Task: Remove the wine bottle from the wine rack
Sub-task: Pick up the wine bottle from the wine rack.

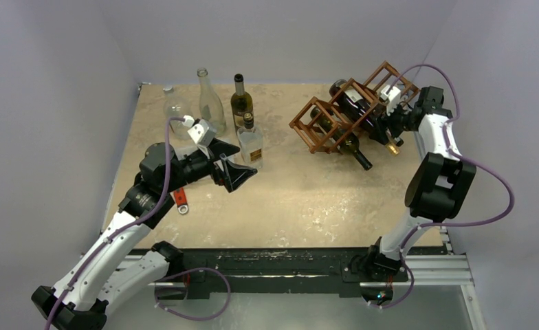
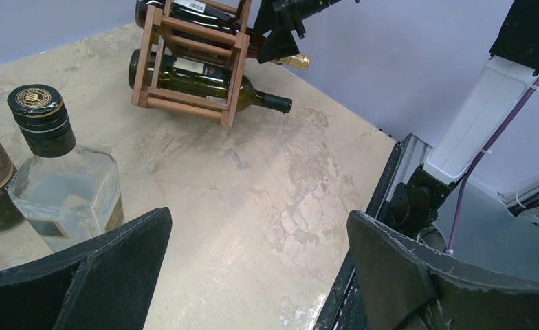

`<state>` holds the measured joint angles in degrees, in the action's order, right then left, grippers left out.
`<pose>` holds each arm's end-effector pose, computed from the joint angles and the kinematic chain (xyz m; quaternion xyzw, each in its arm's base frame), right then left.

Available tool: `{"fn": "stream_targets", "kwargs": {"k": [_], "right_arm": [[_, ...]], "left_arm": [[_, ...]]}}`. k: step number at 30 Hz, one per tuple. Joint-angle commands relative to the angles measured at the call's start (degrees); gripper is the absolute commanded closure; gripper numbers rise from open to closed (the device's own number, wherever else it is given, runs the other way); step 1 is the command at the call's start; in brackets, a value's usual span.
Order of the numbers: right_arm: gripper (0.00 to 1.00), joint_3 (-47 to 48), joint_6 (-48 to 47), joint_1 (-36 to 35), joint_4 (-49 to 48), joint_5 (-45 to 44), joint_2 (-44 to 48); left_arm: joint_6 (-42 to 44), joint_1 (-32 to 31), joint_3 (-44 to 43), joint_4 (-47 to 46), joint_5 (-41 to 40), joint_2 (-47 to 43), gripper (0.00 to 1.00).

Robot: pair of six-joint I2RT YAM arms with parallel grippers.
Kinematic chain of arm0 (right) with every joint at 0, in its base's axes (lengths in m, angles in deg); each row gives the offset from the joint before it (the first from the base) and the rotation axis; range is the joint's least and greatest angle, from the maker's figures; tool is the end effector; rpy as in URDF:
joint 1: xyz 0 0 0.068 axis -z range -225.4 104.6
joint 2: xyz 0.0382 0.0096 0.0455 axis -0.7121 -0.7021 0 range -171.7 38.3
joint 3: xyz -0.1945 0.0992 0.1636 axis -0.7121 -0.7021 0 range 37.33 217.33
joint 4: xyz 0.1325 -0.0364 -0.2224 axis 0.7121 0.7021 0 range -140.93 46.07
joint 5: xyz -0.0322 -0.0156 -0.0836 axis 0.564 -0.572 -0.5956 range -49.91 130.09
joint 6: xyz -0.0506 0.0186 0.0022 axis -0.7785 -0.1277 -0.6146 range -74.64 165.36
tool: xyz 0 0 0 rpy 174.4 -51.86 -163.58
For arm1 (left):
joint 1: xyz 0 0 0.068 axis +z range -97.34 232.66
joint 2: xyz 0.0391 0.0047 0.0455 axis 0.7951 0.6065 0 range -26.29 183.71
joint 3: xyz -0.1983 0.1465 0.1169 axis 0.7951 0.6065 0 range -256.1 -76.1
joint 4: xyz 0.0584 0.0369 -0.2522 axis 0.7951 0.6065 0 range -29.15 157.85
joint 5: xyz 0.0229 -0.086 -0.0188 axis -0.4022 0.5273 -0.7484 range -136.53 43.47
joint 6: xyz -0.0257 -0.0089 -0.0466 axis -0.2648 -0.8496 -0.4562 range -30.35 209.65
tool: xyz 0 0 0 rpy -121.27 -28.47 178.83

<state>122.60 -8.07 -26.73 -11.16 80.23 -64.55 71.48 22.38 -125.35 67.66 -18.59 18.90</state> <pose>0.3721 -0.1015 0.2689 -0.3613 0.8314 0.1109 0.4073 0.1465 -0.1049 0.3729 0.2398 0.6810 -0.4341 0.5389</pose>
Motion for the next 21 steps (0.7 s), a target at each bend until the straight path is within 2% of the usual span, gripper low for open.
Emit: {"fn": "stream_targets", "kwargs": {"k": [1,7,14,21], "right_arm": [[0.25,-0.96,-1.07,-0.05,-2.86,3.22,-0.34],[0.26,-2.12,-0.02,-0.05,-4.62,4.20,-1.06],[0.23,-5.28,1.96,-0.04,-7.47,3.97,-0.52],[0.27,-6.38,2.55,-0.07,-8.36,4.55,-0.47]], "left_arm": [[1.38,0.49,-0.24,-2.41,0.79,-0.54,0.00],[1.36,0.49,-0.23,-2.41,0.80,-0.45,0.00],[1.13,0.51,-0.18,-2.59,0.89,-0.32,0.00],[1.04,0.49,-0.07,-2.68,1.06,-0.06,0.00]]}}
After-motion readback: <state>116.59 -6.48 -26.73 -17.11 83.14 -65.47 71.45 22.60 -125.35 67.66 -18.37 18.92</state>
